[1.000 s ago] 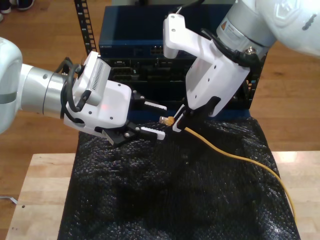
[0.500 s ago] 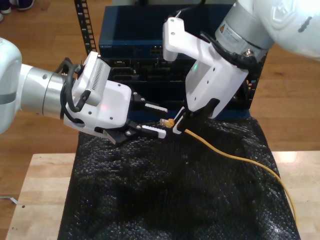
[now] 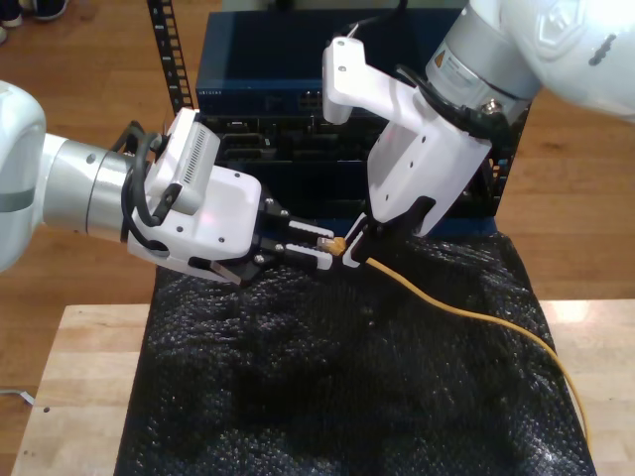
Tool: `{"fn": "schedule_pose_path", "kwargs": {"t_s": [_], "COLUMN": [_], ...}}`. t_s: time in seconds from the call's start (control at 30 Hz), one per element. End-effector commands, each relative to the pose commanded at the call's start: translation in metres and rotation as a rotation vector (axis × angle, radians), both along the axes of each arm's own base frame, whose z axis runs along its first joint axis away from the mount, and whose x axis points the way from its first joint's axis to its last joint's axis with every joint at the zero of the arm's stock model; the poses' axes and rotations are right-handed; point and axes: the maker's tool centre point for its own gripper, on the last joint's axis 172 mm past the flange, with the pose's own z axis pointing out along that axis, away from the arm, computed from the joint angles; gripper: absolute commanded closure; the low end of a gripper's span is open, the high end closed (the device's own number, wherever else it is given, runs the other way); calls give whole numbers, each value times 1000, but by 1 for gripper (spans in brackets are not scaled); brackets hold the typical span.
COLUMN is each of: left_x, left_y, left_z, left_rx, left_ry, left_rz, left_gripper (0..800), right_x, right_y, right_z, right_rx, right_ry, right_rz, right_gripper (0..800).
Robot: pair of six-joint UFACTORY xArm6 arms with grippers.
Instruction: Grab the cable and plug it in
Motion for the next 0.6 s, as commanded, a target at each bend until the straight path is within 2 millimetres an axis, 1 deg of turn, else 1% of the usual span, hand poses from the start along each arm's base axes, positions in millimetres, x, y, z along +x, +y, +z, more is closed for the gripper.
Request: {"fn": "schedule_pose_path", "kwargs": {"t_s": [0.1,0.17,0.2,0.27,0.3,0.4,0.43,0.47,0.5,0.53,0.6], "left_x": [0,-1,-1,-2,-2,-3,-2,-2,-2,-2,-2], "left_y": [0,0,0,0,0,0,0,0,0,0,0], "left_z": [-1,-3,-3,-5,-5,-5,-5,-5,-5,-5,-5], "left_rx": [0,-1,-1,-2,-2,-2,-3,-3,-2,-2,-2], "left_ry": [0,6,7,11,11,13,13,13,14,14,14], "left_rz": [0,1,1,3,3,1,1,1,3,5,5], "left_gripper": [677,716,720,762,762,780,786,793,795,795,795], "right_x": [0,0,0,0,0,0,0,0,-1,-1,-2], "right_y": [0,0,0,0,0,1,1,1,1,2,4], "right_z": [0,0,0,0,0,0,0,0,0,0,2], "right_rx": [0,0,1,0,1,3,3,4,7,11,24], "right_ry": [0,0,1,0,1,0,0,-4,-10,-14,-13], "right_rz": [0,0,0,0,0,1,4,13,25,34,38], "right_gripper": [781,781,781,780,778,728,690,605,488,393,358]}}
